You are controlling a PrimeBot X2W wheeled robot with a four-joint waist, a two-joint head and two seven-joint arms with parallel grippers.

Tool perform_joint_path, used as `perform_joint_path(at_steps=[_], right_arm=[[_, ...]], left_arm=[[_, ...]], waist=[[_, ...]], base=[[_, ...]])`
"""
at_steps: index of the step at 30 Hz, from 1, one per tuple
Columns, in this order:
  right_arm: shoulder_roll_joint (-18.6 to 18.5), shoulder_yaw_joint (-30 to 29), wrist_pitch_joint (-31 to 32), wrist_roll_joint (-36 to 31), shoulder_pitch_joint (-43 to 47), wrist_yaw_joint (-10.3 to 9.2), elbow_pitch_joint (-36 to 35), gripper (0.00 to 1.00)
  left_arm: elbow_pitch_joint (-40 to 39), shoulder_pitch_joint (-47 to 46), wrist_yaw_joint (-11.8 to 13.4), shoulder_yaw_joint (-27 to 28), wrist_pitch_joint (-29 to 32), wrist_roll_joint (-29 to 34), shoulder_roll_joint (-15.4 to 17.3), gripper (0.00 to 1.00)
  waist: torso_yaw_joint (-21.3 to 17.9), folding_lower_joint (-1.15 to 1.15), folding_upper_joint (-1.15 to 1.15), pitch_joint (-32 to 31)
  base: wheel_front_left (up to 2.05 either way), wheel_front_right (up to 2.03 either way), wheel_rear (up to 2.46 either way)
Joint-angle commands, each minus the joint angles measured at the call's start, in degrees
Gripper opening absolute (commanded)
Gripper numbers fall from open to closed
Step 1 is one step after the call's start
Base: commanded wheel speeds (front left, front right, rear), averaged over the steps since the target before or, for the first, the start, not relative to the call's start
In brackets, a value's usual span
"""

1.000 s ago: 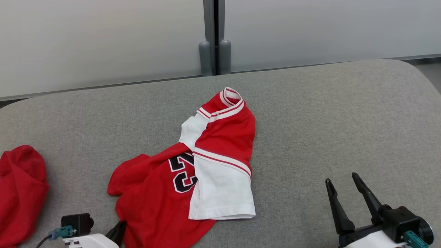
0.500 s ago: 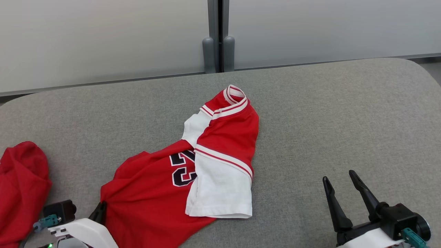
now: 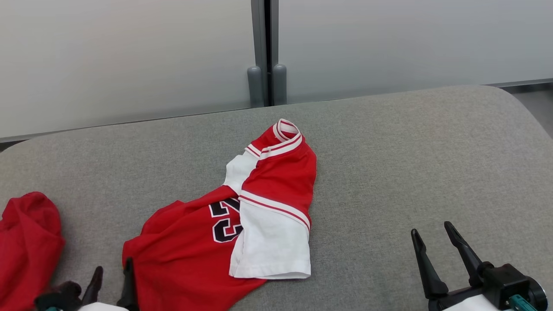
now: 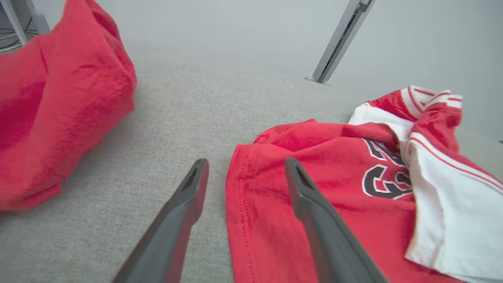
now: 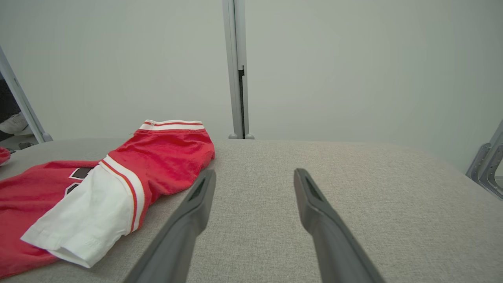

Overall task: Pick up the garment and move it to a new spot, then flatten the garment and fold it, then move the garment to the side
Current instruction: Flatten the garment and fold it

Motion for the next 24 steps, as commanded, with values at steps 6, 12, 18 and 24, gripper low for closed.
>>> perform_joint_path(at_steps=[6,12,18,24], right_arm=[[-0.3,0.1,-0.3,-0.1,0.5,0.01,-0.2,1.00],[-0.2,2.0,-0.3,0.4,-1.9,0.01,0.1,1.00],[0.3,1.8,-0.3,0.8,-1.7,0.01,0.2,1.00],[0.6,0.7,-0.3,0.7,-0.7,0.01,0.4,1.00]], left_arm=[[-10.7,0.2,-0.8,-7.4,3.1,3.7,-3.4,1.00],[-3.3,-8.1,-4.7,-15.9,12.1,4.2,-9.3,1.00],[6.8,-13.3,-3.1,-15.6,12.0,5.7,-10.7,1.00],[10.1,-12.8,-3.4,-14.1,11.5,4.6,-9.4,1.00]], waist=[[0.0,0.00,0.00,-0.5],[-3.1,0.00,0.00,0.7],[-7.3,0.00,0.00,1.8],[-8.5,0.00,0.00,2.3]], base=[[0.00,0.00,0.00],[0.00,0.00,0.00],[0.00,0.00,0.00],[0.00,0.00,0.00]])
